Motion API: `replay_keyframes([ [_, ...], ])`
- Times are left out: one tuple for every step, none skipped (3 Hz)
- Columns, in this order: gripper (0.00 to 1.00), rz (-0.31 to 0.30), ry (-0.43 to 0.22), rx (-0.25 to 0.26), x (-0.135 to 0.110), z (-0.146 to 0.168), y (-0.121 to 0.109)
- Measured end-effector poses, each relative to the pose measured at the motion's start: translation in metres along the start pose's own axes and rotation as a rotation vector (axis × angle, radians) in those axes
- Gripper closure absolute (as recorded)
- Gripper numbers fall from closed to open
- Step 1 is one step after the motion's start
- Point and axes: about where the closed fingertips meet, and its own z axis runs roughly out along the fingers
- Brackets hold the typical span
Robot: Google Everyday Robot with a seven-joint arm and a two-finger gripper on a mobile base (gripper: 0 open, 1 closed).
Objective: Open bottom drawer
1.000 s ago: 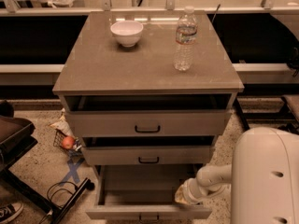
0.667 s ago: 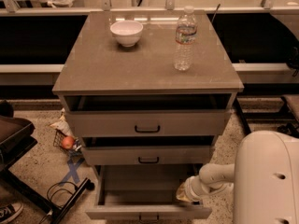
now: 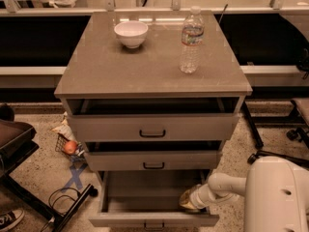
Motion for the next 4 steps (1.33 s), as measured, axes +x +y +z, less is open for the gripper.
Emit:
replay_keyframes([
  [1.00,0.000,0.000,-0.005,0.000,0.001,0.002],
  [1.00,0.048,0.001,-0.065,0.000,0.011,0.036],
  [1.00,0.085,-0.004,-0.107,-0.005,0.019,0.065],
  [1.00,0.085,-0.004,-0.107,-0.005,0.019,0.065],
])
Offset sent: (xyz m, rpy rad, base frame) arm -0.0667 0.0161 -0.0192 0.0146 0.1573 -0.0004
